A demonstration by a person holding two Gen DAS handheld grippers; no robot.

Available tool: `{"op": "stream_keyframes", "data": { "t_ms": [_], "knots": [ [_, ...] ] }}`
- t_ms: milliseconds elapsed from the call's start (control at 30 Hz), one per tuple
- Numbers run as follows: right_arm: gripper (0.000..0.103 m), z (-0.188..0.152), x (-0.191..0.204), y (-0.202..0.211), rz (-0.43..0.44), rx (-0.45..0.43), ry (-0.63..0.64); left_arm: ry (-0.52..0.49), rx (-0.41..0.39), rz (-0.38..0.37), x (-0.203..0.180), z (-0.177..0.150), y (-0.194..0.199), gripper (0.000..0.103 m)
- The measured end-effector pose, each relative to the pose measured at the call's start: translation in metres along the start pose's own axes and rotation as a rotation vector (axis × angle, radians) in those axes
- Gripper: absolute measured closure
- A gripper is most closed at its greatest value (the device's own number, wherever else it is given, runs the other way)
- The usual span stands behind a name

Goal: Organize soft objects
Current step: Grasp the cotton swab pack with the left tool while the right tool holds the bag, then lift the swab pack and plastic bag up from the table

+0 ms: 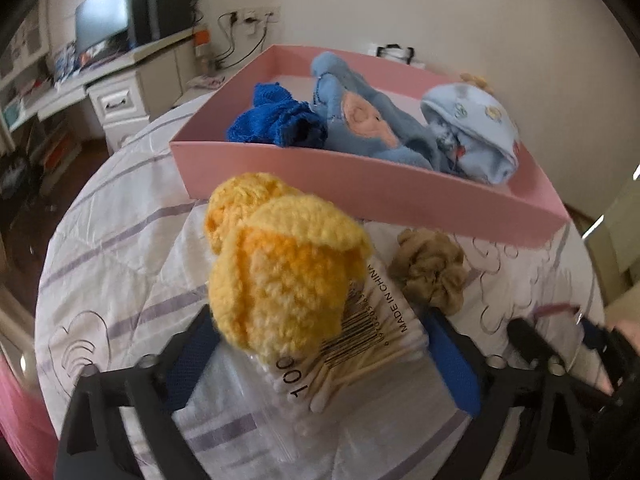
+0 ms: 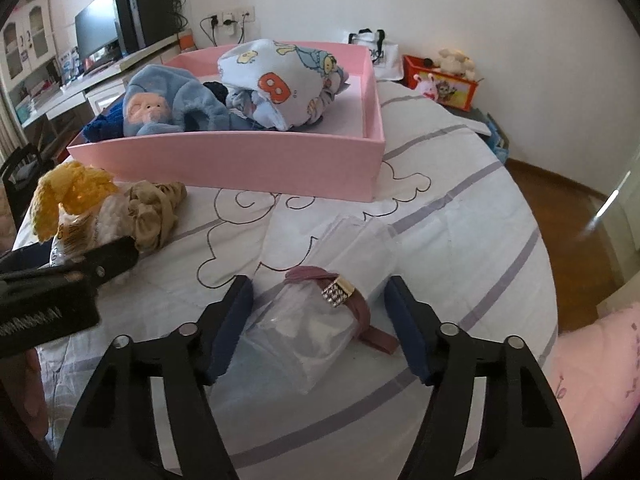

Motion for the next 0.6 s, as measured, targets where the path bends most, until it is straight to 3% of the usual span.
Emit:
{"op": "stream_keyframes", "data": {
  "t_ms": [33, 67, 200, 467, 600],
  "knots": [
    [0.04, 0.0, 0.0, 0.0, 0.001, 0.0, -0.002, -0.017, -0.009, 0.007, 0.0, -0.001, 0.001, 0.024],
    [0.048, 0.0, 0.001, 0.001, 0.003, -0.003, -0.006, -0.031, -0.02, 0.014, -0.001, -0.003, 0.003, 0.026],
    [0.063, 0.0, -0.004, 0.005, 0.02, -0.011, -0.058, -0.061, -0.034, -0.013, 0.003, -0.01, 0.007, 0.029],
    [0.064, -0.013, 0.007, 0.018, 0.05, 0.003, 0.008, -0.232, -0.058, 0.01, 0.005, -0.041, 0.029, 0.029],
    [0.062, -0.029, 0.023, 0.025, 0.012, 0.006, 0.091, -0.282, -0.057, 0.008, 0.013, -0.056, 0.045, 0.026]
  ]
}}
Point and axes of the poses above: each gripper's, at about its wrist camera, not at the fingertips, and y roughly against the way its jaws point, x to its left, z to its top, the point moved 5 cm from there along -y, roughly the way its jaws point, and after that the axes turned 9 degrees about -y, right-handed, at the moved point
